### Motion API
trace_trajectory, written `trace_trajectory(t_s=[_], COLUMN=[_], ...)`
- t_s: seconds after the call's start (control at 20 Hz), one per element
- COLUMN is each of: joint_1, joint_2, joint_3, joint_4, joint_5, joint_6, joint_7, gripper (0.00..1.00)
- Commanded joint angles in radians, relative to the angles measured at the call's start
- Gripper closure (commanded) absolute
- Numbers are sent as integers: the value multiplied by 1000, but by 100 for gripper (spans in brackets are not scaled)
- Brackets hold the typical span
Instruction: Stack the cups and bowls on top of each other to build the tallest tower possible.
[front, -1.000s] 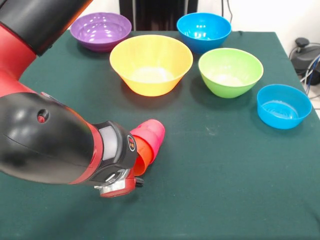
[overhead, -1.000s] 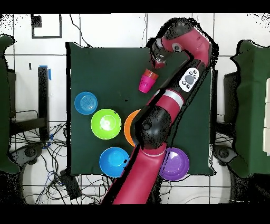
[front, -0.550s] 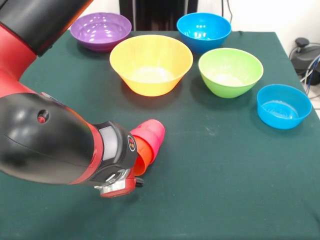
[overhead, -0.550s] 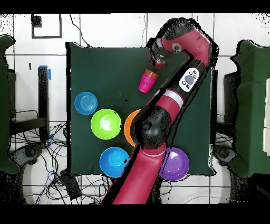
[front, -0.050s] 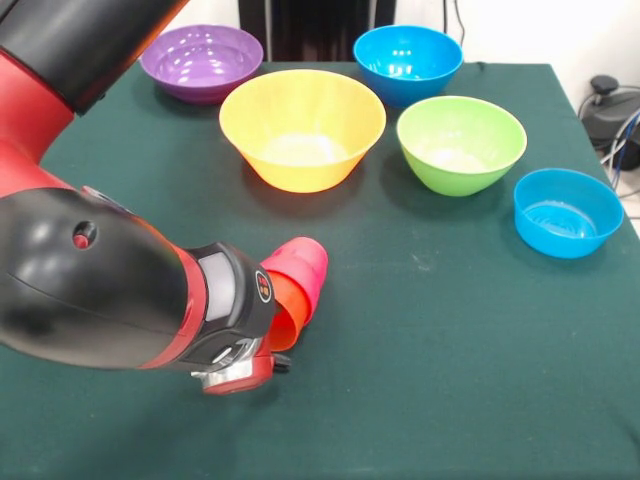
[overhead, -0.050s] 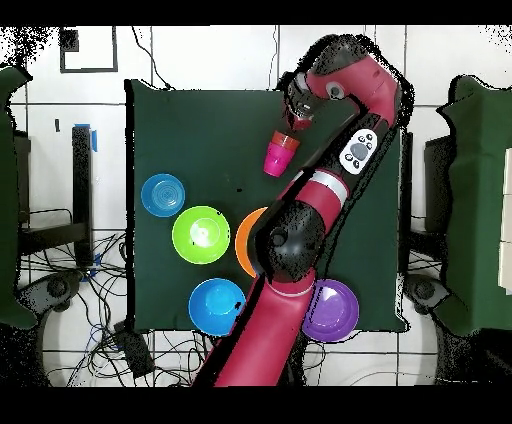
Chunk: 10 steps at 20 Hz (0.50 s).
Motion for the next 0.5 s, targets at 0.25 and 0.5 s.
trace_trajectory(t_s=[0.25,0.5], joint_1=[-18,-23], joint_2=[47,54], joint_3=[9,3], joint_4=[-129,-131], joint_5=[17,21], joint_6=[75,64], joint_7=[-126,-146], gripper=[0,0])
